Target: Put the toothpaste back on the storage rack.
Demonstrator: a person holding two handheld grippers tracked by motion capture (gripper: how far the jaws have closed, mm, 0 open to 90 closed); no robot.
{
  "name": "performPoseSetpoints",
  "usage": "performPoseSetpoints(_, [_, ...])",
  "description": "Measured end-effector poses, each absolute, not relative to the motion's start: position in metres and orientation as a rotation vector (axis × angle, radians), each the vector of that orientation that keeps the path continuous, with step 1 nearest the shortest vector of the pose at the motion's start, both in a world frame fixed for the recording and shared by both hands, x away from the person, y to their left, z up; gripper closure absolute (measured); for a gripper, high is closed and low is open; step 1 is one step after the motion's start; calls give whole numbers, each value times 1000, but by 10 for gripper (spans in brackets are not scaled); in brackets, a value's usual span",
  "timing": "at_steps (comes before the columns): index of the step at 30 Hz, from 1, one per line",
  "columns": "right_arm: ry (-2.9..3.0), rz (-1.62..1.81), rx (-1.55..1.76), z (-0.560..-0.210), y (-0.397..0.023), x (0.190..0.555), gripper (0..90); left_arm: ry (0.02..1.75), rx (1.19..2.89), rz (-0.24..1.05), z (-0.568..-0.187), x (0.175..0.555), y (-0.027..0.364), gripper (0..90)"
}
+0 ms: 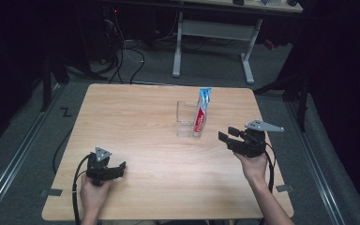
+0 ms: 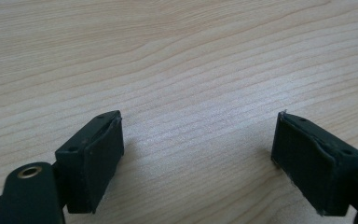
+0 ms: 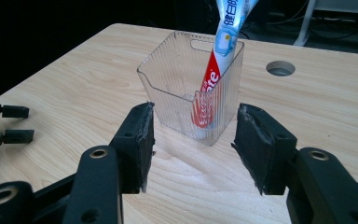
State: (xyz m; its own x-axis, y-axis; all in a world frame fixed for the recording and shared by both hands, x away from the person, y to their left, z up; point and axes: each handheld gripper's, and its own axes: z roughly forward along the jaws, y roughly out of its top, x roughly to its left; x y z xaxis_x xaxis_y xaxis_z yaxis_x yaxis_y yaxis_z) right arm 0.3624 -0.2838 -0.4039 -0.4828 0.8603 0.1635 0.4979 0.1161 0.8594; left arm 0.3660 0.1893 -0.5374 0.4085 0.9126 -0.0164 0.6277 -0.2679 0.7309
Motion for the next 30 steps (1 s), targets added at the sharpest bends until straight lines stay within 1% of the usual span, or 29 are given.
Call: performPoseSetpoints(30, [2039,1279,1412,-442,-288,358,470,1306,2000,548,-537,366,189,173])
